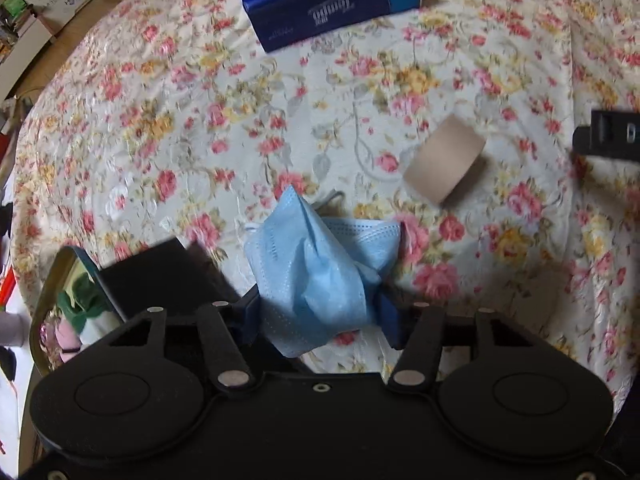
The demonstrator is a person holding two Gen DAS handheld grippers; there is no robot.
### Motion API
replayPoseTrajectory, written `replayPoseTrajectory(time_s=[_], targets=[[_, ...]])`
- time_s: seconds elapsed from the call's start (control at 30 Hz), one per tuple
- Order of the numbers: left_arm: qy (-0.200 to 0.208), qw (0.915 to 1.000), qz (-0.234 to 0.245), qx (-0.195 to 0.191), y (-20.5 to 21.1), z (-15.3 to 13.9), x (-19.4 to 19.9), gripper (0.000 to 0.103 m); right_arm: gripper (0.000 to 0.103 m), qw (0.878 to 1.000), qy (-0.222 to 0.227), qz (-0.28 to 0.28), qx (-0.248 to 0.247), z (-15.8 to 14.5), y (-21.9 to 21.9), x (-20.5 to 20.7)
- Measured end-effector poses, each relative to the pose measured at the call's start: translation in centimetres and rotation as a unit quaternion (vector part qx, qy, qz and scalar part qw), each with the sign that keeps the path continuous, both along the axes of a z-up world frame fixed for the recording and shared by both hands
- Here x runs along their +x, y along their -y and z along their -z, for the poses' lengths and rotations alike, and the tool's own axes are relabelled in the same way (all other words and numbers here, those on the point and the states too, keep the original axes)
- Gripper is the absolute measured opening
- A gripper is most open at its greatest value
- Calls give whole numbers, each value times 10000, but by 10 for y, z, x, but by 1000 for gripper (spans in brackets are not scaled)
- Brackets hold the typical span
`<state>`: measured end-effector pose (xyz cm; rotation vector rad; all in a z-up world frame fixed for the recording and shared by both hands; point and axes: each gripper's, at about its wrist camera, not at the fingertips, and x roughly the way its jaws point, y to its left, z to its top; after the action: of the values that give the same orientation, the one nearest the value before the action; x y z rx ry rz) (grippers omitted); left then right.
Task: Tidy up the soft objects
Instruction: 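Grasp the blue surgical mask with the left tool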
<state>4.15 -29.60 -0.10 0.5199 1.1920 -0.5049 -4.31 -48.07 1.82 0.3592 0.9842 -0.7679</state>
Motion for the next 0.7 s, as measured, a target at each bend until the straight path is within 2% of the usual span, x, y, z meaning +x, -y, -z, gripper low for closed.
replayPoseTrajectory(time_s=[0.1,0.23,0.4,0.6,0.7], targets=[[146,9999,-61,-32,2,-7,8,55,86,9999,30,-136,2,-1,-7,3],[30,9999,-48,-105,11,-8,19,55,86,9998,-3,-190,22,1,-10,5],[53,10000,15,-73,37,-8,20,54,86,9999,50,-68,79,1,-2,0],[102,9986,257,-450,58,-28,16,55,86,9996,72,165,196,3,11,-9],[187,9987,245,-410,59,-33,17,55,86,9994,109,187,261,3,13,-9]])
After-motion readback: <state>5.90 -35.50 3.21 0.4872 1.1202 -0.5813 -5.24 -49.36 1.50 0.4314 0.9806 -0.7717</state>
